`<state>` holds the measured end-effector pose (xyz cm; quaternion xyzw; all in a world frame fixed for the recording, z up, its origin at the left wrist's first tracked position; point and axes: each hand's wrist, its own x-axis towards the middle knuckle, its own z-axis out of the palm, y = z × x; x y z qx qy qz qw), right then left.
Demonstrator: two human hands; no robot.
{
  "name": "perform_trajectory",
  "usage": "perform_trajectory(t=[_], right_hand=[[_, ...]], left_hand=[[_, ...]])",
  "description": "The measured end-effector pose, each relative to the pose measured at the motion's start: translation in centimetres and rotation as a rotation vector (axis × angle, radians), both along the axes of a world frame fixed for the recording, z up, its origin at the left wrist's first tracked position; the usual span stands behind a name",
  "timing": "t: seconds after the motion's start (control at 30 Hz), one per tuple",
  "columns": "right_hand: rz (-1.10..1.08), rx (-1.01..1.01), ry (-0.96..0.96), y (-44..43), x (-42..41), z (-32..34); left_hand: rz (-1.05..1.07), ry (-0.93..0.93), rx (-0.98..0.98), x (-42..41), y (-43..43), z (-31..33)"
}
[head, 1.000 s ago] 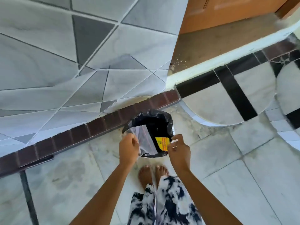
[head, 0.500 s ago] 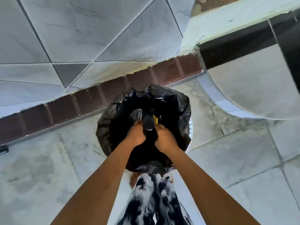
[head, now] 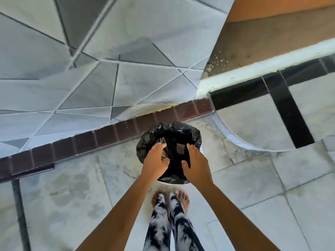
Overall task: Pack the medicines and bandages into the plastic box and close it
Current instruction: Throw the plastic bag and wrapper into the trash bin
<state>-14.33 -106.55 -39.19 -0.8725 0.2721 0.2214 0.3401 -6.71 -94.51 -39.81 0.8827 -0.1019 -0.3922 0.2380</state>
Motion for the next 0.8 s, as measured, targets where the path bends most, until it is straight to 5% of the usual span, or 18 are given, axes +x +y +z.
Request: perform_trajectory(t=[0.33,0.63,0.8], right_hand=[[0.018,-0.068,-0.356,1.5,-4.4,29.5],[0.249,-0.11,-0.593,4.6,-9.0,40.3],[0.537,0.001,-0.741,9.7,-11.2,45.0]], left_hand=[[0.07,-0.391,-0.105,-5.3,3.5,31.5],[0.261,-0.734,-0.05,-13.3,8.2,43.5],[0.545,-0.886,0.106,-20.8,14.9,48.4]])
